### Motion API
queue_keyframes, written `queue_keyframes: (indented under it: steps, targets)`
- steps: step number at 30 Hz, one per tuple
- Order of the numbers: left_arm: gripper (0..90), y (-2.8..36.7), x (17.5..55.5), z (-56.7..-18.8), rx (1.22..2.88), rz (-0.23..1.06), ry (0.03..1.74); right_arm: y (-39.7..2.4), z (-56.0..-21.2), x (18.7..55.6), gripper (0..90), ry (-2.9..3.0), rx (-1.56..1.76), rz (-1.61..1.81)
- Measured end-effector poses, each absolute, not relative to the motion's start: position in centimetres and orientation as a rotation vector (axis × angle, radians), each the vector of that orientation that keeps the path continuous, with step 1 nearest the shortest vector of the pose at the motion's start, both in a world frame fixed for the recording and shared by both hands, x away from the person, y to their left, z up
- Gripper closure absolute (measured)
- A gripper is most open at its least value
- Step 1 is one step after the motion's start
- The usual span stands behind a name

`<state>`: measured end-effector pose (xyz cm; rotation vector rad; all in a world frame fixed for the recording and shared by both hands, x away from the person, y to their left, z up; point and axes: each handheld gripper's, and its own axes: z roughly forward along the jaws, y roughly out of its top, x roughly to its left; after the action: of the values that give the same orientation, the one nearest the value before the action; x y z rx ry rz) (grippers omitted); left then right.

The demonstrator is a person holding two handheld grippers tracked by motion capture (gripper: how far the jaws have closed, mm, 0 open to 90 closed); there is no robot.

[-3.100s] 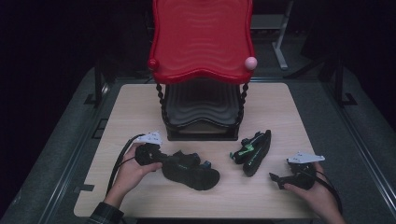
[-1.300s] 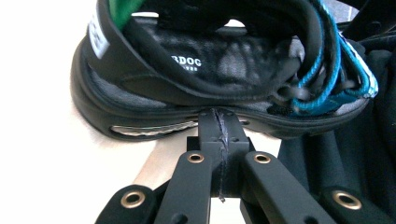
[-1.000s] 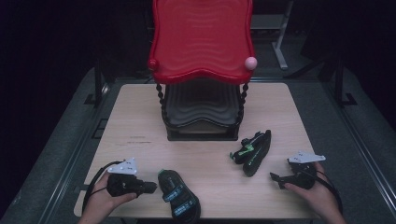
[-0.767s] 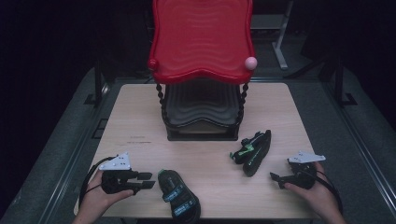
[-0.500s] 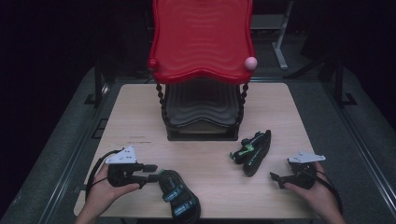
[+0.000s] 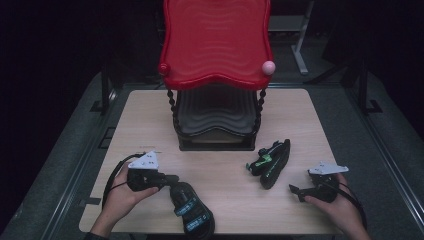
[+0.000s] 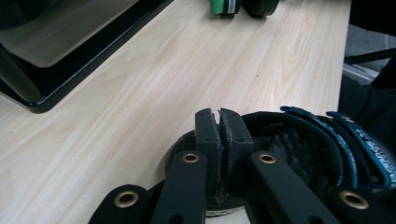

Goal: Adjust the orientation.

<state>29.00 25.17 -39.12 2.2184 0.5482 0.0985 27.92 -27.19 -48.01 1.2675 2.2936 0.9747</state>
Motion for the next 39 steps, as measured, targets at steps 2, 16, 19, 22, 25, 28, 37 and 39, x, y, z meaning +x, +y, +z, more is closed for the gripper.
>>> queue_keyframes:
  steps: [2,16,19,22,25,28,37,39]
  targets:
    - [87.4,25.2,29.5,-38.9,2.209,0.092,0.557,-27.2,-48.0,27.9,6.3,2.294,1.267,0.975]
    - [87.5,30.3,33.4,-38.1,2.116,0.224,0.778,-27.2,-48.0,27.9,6.4,2.293,1.27,0.976]
    - [87.4,31.4,33.7,-38.1,2.097,0.237,0.815,-27.2,-48.0,28.0,6.4,2.293,1.27,0.976]
    - [87.4,33.4,33.8,-38.4,2.076,0.274,0.885,-27.2,-48.0,28.0,6.3,2.293,1.268,0.976]
    - [87.2,34.5,33.8,-38.8,2.058,0.287,0.929,-27.2,-48.0,28.0,6.4,2.293,1.268,0.977]
    - [86.8,34.7,33.8,-39.1,2.051,0.283,0.938,-27.2,-48.0,28.0,6.4,2.293,1.268,0.977]
    - [89.5,35.8,35.3,-37.4,1.967,0.302,0.919,-27.2,-48.0,28.0,6.4,2.291,1.269,0.976]
    - [89.9,35.6,36.0,-37.6,1.987,0.296,0.923,-27.2,-48.0,28.0,6.3,2.291,1.269,0.975]
